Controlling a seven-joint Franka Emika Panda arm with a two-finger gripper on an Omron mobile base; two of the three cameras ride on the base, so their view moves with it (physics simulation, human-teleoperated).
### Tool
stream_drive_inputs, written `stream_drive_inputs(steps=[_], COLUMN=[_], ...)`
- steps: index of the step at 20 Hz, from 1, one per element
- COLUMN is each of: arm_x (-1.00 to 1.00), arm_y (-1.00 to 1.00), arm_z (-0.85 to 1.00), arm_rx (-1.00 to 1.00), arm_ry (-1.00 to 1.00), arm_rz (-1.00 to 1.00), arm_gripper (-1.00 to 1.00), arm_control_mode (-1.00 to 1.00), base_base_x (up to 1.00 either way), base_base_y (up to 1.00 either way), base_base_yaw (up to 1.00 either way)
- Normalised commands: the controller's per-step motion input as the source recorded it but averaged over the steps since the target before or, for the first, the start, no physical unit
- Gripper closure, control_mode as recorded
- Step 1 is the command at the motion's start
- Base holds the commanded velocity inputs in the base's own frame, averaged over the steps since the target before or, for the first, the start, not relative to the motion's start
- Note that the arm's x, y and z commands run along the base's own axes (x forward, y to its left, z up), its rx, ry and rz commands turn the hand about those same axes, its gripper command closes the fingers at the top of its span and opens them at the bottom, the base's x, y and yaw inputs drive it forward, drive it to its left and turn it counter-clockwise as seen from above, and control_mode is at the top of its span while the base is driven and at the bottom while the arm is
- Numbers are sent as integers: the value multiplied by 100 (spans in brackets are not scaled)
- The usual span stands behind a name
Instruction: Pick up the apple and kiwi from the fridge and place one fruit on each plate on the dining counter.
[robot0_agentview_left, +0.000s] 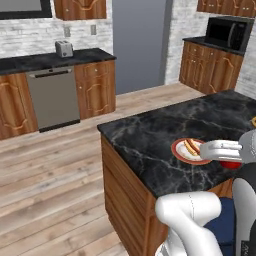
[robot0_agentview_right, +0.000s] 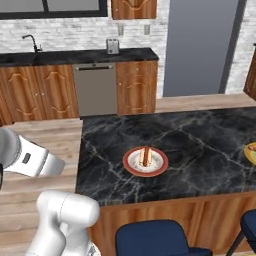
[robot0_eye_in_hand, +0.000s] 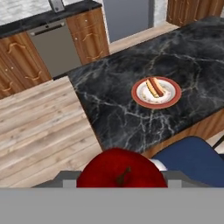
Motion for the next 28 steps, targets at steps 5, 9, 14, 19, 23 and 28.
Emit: stream_drive_inputs(steps=[5, 9, 14, 19, 23, 28], arm_x=[0, 0, 0, 0, 0, 0], arm_y=[0, 0, 0, 0, 0, 0], arm_z=[0, 0, 0, 0, 0, 0], arm_rx=[0, 0, 0, 0, 0, 0], arm_ry=[0, 0, 0, 0, 0, 0], arm_rz=[0, 0, 0, 0, 0, 0], arm_gripper=[100, 100, 100, 100, 100, 100], arm_control_mode=[100, 100, 100, 100, 100, 100], base_base_x=[-16, -97, -98, -100, -99, -68], base_base_y=[-100, -87, -75, 8, -64, -100], base_base_yaw=[17, 3, 1, 12, 3, 5])
